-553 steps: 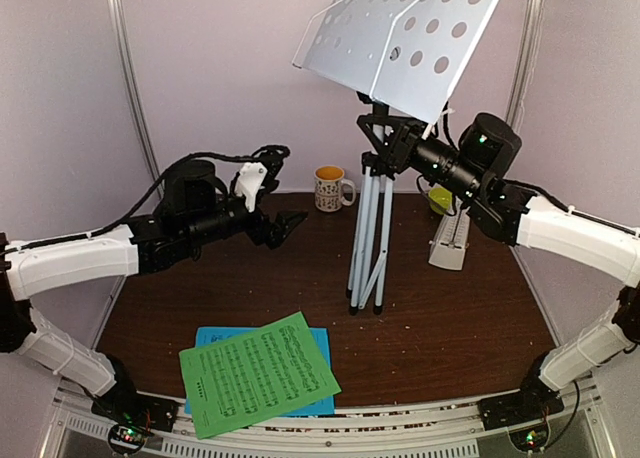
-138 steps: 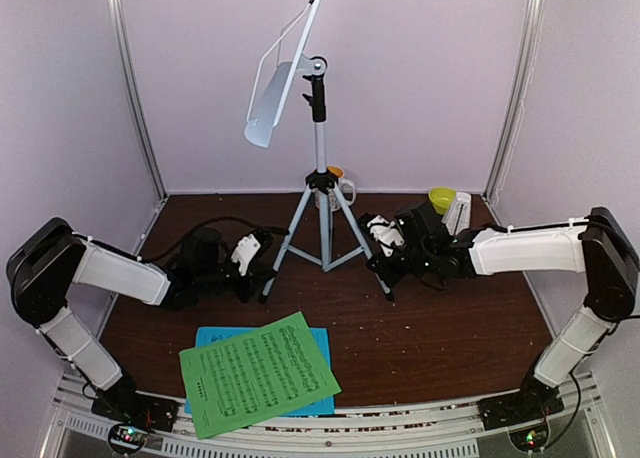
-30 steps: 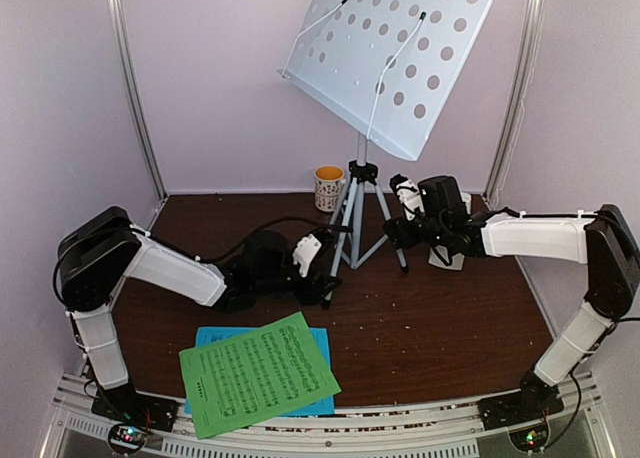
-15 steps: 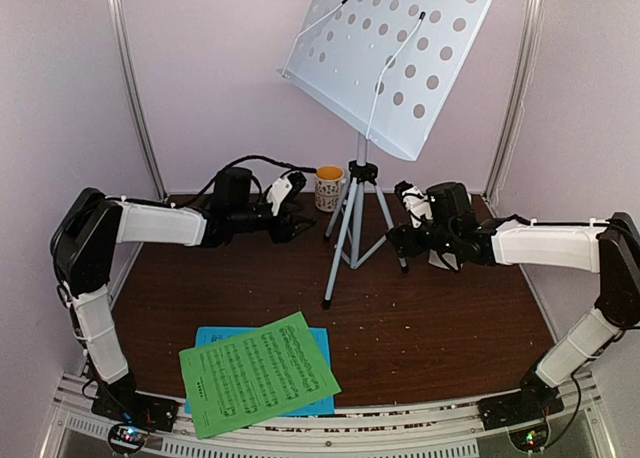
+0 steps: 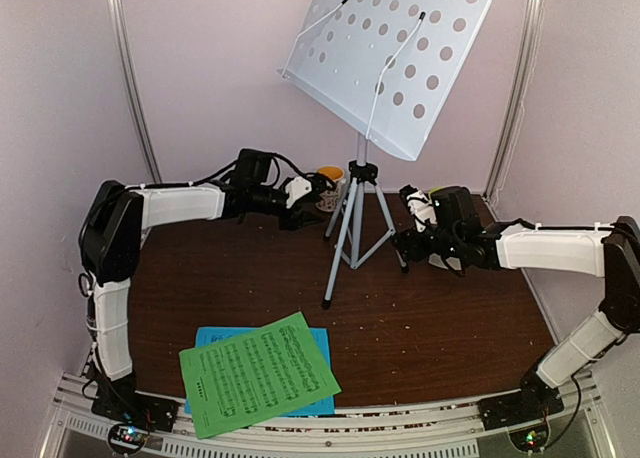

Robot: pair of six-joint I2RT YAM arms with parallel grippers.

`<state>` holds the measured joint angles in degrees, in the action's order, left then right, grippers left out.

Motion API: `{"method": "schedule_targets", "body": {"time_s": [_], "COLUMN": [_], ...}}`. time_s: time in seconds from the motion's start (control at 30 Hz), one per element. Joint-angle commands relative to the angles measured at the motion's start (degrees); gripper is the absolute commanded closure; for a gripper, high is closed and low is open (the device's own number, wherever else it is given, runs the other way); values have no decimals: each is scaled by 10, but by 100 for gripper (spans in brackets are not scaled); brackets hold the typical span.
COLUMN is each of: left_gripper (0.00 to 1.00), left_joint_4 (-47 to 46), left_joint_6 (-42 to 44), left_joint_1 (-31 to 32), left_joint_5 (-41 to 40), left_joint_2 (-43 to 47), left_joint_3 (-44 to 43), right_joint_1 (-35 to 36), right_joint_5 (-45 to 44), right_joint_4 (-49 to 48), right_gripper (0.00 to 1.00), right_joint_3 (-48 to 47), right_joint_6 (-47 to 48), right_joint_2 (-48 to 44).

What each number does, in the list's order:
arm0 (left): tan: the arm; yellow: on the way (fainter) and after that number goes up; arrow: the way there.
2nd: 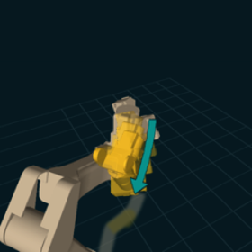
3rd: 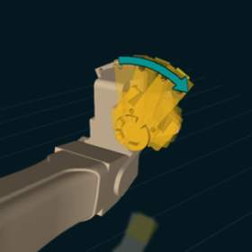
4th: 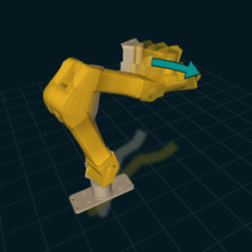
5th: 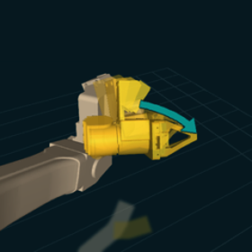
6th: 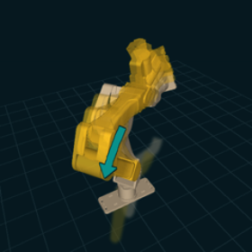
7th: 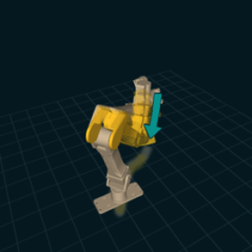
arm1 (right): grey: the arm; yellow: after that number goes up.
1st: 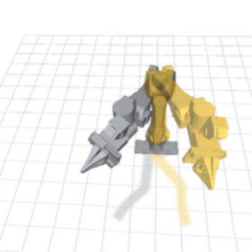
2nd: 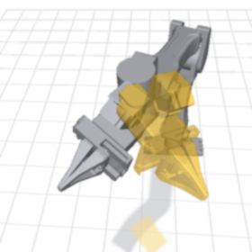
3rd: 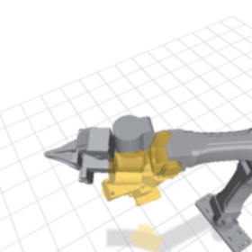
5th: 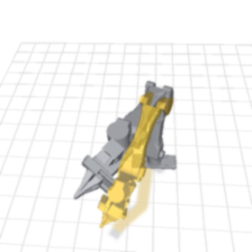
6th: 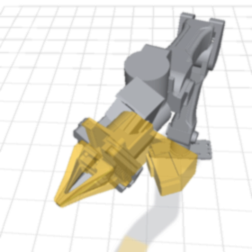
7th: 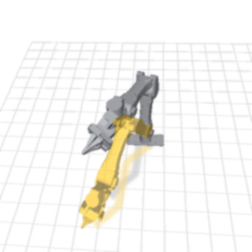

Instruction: Set up the instrument practice props

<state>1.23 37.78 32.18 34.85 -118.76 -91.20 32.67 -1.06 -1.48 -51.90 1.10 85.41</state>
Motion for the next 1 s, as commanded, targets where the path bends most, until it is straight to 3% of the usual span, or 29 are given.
{"method": "schedule_targets", "body": {"time_s": [0.0,0.23,0.57,0.83,0.97], "left_gripper": [47,47,50,81,88], "left_joint_4": [48,93,71,38,-23], "left_joint_6": [58,42,-1,-35,-63], "left_joint_1": [-3,0,21,21,21], "left_joint_5": [20,39,58,65,43], "left_joint_2": [-38,-110,-139,-125,-85], "left_joint_3": [-82,-189,-223,-200,-131], "right_joint_1": [-4,-6,-7,-10,-13], "right_joint_5": [-8,-21,-31,-32,-31], "right_joint_4": [3,5,1,-11,-14], "right_gripper": [26,36,50,57,59], "right_joint_3": [-5,-25,-67,-78,-88], "right_joint_6": [-6,-7,-12,-13,-8], "right_joint_2": [0,27,74,91,101]}}
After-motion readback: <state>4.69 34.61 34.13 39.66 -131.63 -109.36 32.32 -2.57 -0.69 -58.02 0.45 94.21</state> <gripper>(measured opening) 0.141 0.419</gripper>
